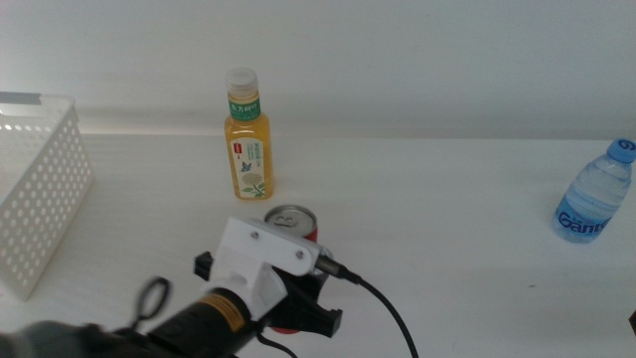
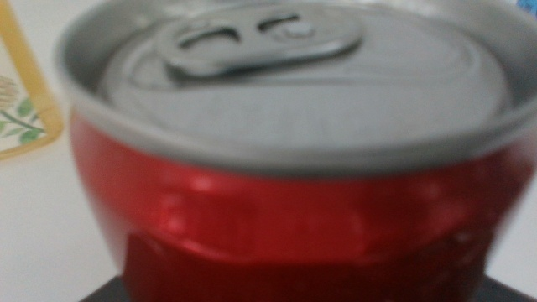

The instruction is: Use arms to grab the bottles and put them into the dustbin to the left of the table.

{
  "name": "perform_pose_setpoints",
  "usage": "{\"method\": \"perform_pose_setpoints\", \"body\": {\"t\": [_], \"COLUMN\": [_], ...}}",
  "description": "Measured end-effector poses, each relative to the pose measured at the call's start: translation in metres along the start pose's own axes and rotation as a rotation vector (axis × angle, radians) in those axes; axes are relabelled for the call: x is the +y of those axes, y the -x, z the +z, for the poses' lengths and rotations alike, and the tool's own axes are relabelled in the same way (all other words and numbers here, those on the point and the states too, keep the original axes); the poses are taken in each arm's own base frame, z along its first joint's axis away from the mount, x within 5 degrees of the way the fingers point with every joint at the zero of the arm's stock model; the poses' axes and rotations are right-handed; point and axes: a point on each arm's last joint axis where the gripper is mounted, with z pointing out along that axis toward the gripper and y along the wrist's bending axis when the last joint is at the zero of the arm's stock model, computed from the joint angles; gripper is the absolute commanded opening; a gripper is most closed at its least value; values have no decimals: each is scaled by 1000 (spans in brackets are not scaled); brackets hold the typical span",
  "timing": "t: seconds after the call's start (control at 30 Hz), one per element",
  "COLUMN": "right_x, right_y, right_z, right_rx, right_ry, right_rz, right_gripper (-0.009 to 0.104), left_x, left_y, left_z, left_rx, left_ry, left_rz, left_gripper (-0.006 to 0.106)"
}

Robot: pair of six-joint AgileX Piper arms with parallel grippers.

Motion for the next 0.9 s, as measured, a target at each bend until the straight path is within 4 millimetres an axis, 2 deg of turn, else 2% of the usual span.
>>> {"method": "perform_pose_setpoints", "body": {"t": [0.17,0.37,0.6,0.9], "right_x": [0,0,0,0], "right_y": [0,0,0,0], "right_z": [0,0,0,0], "right_rx": [0,0,0,0], "right_ry": [0,0,0,0], "right_rz": [0,0,0,0], "right_gripper": [77,77,77,77], "left_x": [2,12,33,47], "left_y": [21,34,39,64], "left_z": [-29,-59,-69,-76], "left_rx": [72,185,422,586], "left_ry": [18,0,-86,-101], "left_rz": [-21,-106,-199,-153], "left_gripper": [-2,-2,-2,-2]}}
